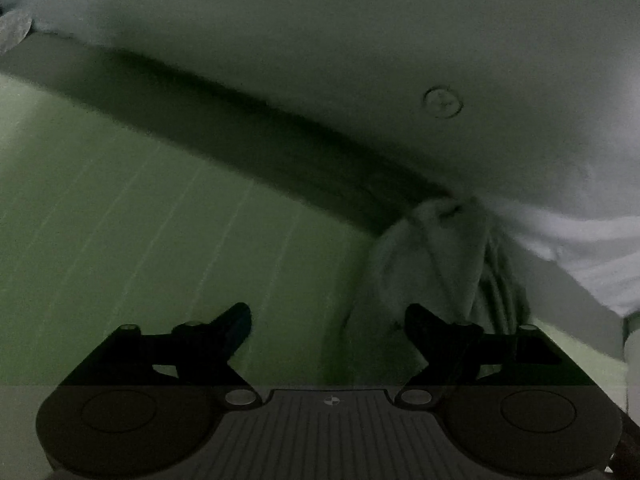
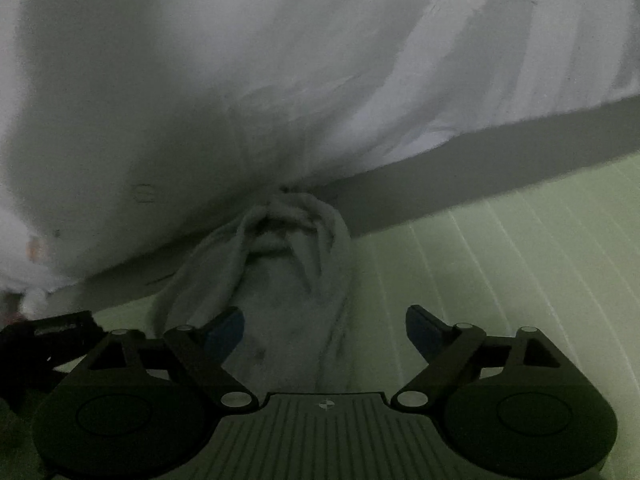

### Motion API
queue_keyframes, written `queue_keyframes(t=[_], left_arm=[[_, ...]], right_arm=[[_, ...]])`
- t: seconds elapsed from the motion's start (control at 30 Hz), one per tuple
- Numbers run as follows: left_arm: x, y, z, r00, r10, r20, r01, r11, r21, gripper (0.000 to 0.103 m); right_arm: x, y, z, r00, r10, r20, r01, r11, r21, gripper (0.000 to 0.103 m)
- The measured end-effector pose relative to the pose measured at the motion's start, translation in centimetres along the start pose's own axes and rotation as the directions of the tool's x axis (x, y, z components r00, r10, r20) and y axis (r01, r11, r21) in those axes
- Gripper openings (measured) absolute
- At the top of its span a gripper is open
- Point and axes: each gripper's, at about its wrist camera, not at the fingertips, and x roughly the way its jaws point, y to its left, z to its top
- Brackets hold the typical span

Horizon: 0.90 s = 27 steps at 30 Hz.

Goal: Fold clothes

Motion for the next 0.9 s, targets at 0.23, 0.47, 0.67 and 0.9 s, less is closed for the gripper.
queue_keyframes(t=[0.23, 0.47, 0.67, 0.9], left_arm=[[2.2, -2.7, 0.4, 0.999, 0.051, 0.016, -0.054, 0.98, 0.192, 0.067], [1.8, -2.8, -0.4, 1.0, 0.021, -0.012, -0.017, 0.963, 0.268, 0.017], [-0.1, -3.8, -0.9, 0.998, 0.036, 0.053, -0.05, 0.957, 0.285, 0.01], [-7.6, -3.9, -3.3, 0.971, 0.104, 0.213, -0.148, 0.968, 0.202, 0.01]], right_arm=[[5.6, 0.9, 1.3, 0.993, -0.104, -0.049, 0.099, 0.99, -0.102, 0.069], [6.3, 2.0, 0.5, 0.994, -0.084, -0.069, 0.069, 0.979, -0.193, 0.018], [3.6, 2.9, 0.8, 0.996, -0.087, 0.035, 0.093, 0.967, -0.239, 0.014], [-3.8, 3.4, 1.0, 0.979, -0.092, 0.184, 0.14, 0.954, -0.266, 0.014]])
